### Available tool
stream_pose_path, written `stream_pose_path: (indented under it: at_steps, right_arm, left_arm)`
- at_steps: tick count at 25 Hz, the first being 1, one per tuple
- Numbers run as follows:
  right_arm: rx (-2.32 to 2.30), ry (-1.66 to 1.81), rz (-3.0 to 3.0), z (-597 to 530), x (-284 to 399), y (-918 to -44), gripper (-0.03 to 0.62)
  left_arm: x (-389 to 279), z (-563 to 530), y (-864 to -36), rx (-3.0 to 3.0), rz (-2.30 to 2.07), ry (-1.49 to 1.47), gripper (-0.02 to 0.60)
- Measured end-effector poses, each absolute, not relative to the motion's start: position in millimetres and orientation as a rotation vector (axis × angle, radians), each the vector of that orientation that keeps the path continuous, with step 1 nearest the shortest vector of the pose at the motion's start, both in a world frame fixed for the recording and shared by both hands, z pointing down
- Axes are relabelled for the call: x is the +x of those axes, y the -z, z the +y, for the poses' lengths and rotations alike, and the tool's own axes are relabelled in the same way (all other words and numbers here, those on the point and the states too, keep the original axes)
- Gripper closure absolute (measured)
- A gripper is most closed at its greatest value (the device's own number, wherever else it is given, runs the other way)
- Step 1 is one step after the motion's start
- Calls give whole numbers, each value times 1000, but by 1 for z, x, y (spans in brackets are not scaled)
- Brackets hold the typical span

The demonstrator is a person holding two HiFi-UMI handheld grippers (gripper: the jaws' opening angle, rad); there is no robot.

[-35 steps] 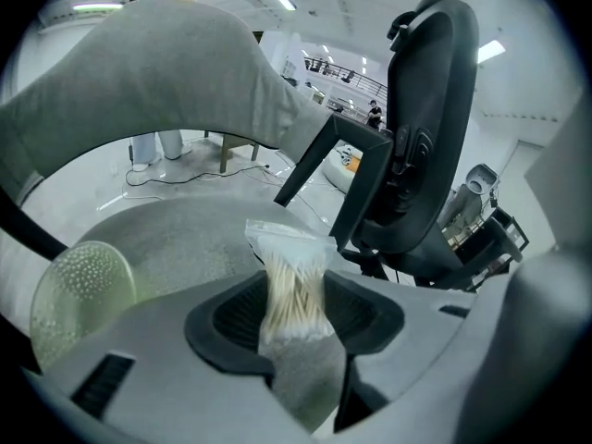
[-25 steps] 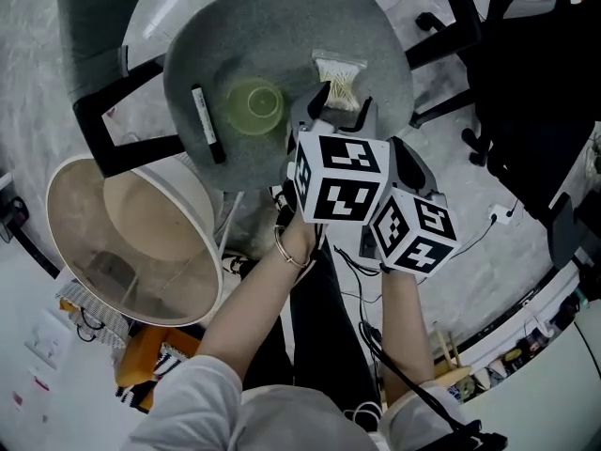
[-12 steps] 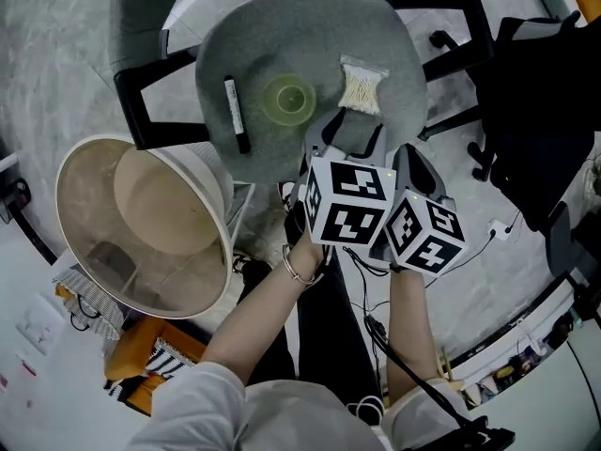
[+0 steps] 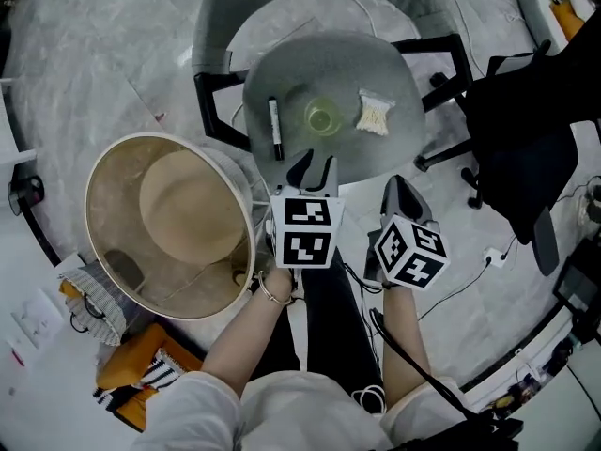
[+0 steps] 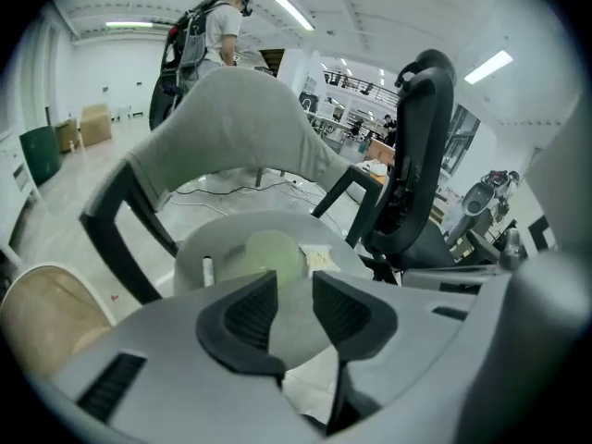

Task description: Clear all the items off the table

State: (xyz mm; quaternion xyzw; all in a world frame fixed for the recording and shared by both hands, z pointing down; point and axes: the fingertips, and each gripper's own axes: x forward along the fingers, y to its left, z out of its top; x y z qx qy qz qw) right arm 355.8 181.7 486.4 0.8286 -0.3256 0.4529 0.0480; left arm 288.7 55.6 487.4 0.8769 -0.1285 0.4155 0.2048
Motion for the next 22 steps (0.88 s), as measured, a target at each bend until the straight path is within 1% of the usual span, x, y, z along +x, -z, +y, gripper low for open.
stream_pose_path:
  at_steps: [2,3,4,6,9,14,18,22]
  right_arm:
    - [2512,-1365,-1032,177,338,-469,571]
    - [2505,-1352,-1056,173,329,-460,571]
    - [2497,-1335,-1086,168,320,-450,571]
    - [2475,-1295,-1154,157,298,-430,571]
    - [2428,-1245,-1255,140,255,-395,571]
    - [2343,-1148,-1468,98,174,-329,571]
    - [2233,-1006,-1703,43,109,-272,571]
    - [2120,-870,-1869,9,32,-219,571]
  left_arm:
    - [269,47,-465,2449,-392,-1116,513]
    - [259,43,-452,2452,-403,-1081,531]
    - [249,40,-439,2455,-408,-1041,566]
    - [223,37,-411,2468,-408,-972,574]
    - [163,33,-369,2499,-455,-946,574]
    - [24,9,-308,2447,-702,-927,574]
    - [-92,-32,-256,2351,-1015,-759,574]
    - [-193,-54,-207,2289,-1219,-592,574]
